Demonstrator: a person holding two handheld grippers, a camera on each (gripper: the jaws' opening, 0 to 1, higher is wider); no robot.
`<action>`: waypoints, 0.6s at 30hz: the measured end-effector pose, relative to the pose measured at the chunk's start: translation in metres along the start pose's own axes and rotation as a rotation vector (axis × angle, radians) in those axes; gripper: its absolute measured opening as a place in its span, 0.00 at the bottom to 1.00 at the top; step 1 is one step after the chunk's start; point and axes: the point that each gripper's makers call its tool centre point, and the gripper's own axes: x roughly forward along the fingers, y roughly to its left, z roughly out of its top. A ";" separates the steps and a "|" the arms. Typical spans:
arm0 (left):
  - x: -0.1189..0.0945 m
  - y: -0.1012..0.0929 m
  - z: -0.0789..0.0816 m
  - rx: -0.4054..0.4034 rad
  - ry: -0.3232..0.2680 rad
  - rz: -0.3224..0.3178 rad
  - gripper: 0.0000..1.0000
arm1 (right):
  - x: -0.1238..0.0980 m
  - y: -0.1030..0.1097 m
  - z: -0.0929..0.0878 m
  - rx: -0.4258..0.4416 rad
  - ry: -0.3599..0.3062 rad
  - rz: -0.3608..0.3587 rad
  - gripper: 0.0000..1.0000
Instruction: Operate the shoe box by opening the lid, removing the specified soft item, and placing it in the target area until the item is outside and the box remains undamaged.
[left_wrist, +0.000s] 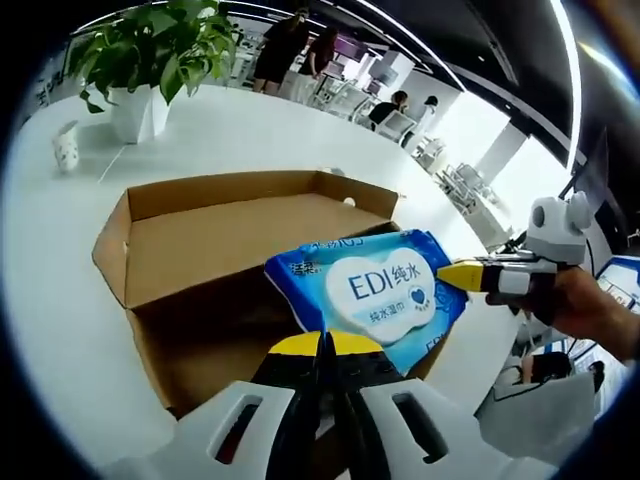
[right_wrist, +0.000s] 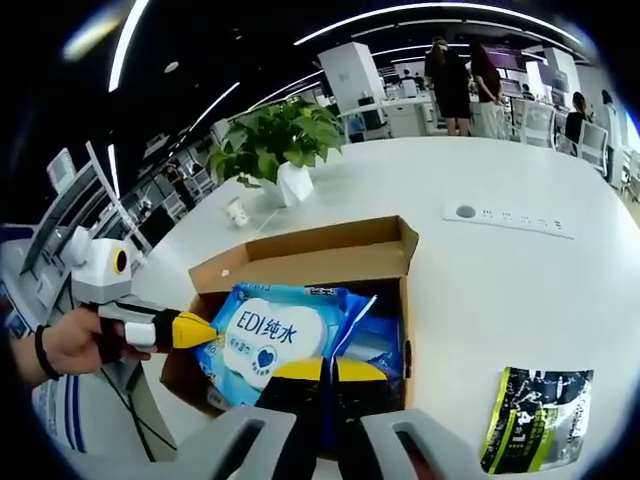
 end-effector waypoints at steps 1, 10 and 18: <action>0.000 0.000 0.001 0.001 -0.002 0.000 0.00 | -0.002 0.000 0.002 -0.002 -0.005 0.000 0.00; -0.002 -0.015 0.007 0.040 -0.011 -0.009 0.00 | -0.014 -0.005 0.005 -0.003 -0.026 -0.008 0.00; 0.006 -0.039 0.009 0.067 -0.001 -0.041 0.00 | -0.033 -0.022 -0.002 0.016 -0.039 -0.034 0.00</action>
